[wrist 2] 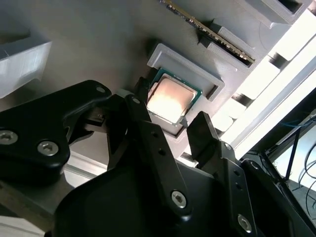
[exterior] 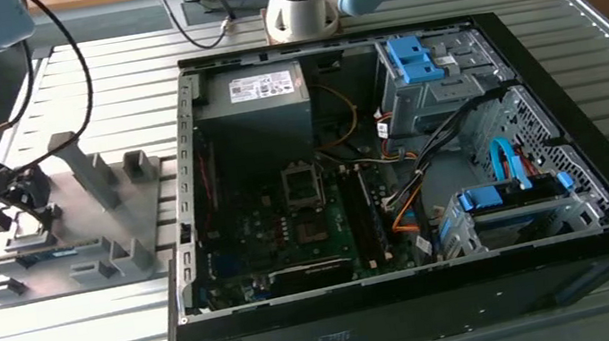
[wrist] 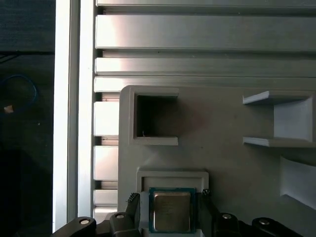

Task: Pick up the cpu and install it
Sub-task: 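Pick up the cpu and move it towards the insertion slot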

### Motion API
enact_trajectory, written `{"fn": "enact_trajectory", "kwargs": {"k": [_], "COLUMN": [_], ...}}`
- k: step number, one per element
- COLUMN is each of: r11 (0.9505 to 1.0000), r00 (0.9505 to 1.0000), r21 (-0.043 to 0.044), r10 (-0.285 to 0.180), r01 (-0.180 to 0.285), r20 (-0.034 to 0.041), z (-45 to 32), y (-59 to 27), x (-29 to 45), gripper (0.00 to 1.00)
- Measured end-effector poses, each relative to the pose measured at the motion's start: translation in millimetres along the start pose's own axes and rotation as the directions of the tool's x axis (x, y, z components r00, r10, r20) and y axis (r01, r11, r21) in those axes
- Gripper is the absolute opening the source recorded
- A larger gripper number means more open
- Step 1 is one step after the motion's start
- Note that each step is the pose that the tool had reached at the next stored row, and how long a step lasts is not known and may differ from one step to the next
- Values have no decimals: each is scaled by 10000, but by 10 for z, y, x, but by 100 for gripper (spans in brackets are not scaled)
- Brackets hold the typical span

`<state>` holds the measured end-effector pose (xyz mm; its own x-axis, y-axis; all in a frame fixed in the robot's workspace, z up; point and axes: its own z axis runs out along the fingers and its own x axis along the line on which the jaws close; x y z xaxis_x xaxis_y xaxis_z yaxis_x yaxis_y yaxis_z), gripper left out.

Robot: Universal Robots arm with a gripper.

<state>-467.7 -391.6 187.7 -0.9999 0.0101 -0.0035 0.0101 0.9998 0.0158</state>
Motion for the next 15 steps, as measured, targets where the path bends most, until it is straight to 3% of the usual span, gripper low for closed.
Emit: {"fn": "enact_trajectory", "kwargs": {"k": [15], "r11": [10000], "r00": [10000], "r21": [0], "r10": [-1], "r01": [1], "r20": [0], "z": [-6], "y": [-20], "x": [0], "gripper": [58]}}
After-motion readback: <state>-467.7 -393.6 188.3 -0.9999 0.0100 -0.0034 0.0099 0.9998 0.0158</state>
